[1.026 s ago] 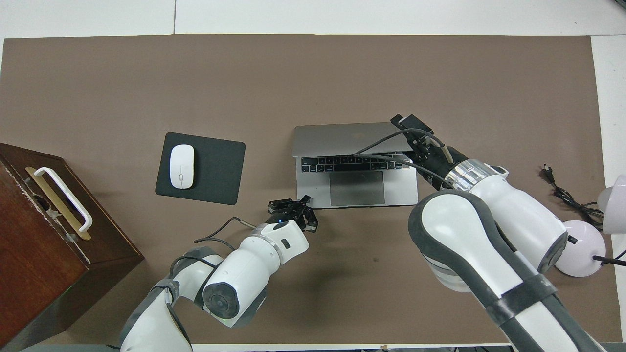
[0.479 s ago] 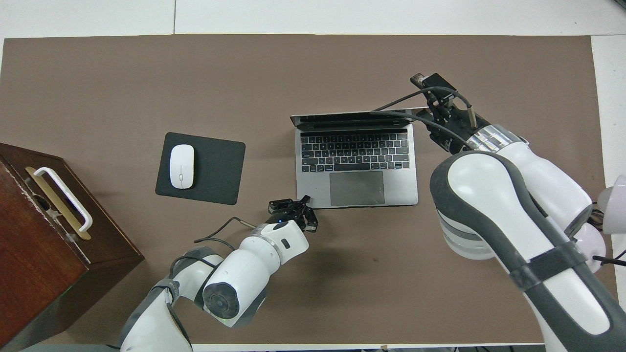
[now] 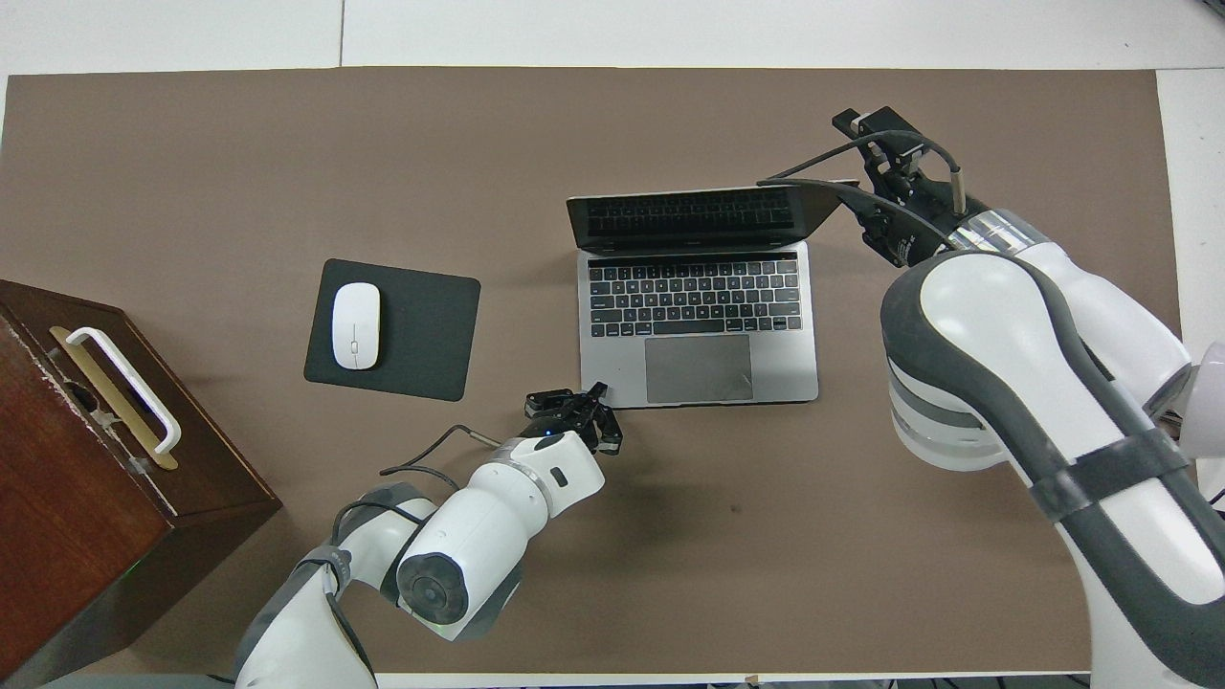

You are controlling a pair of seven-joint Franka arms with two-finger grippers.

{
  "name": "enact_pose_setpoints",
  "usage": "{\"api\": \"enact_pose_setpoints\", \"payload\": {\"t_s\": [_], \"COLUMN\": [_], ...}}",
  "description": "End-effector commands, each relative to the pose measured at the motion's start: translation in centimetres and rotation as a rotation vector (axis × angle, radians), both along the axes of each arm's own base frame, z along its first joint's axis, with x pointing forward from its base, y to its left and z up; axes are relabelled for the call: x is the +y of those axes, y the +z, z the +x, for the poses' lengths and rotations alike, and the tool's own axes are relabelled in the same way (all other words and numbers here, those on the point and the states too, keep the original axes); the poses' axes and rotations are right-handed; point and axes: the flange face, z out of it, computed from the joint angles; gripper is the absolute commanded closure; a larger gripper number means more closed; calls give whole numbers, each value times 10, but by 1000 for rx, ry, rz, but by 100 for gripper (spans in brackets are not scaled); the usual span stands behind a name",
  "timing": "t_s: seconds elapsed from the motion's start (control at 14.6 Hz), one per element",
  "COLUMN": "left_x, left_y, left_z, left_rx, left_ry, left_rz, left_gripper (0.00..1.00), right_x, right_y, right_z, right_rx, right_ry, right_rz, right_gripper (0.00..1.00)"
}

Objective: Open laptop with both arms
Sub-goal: 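Lift the laptop lid upward and away with the right gripper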

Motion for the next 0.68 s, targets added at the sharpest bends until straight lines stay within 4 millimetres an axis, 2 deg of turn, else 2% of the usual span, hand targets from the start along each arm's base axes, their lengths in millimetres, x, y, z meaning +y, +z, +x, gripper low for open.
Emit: {"api": "enact_pose_setpoints", "payload": {"t_s": [0.0, 0.34, 0.62], "left_x": [0, 1, 1], "left_y": [-23, -23, -23], "left_z": [4, 5, 5], "left_rx": [13, 13, 13], "left_ry": [-3, -2, -2], "left_rz": [30, 30, 30], "left_gripper": [100, 100, 100], "right_x": [-6, -4, -7], "right_y": [-7, -7, -9], "right_z": [14, 30, 35], "right_rx": [-10, -21, -23], "right_ry": [16, 15, 10], "right_rz": [-13, -6, -7], "right_gripper": [0, 0, 0]}}
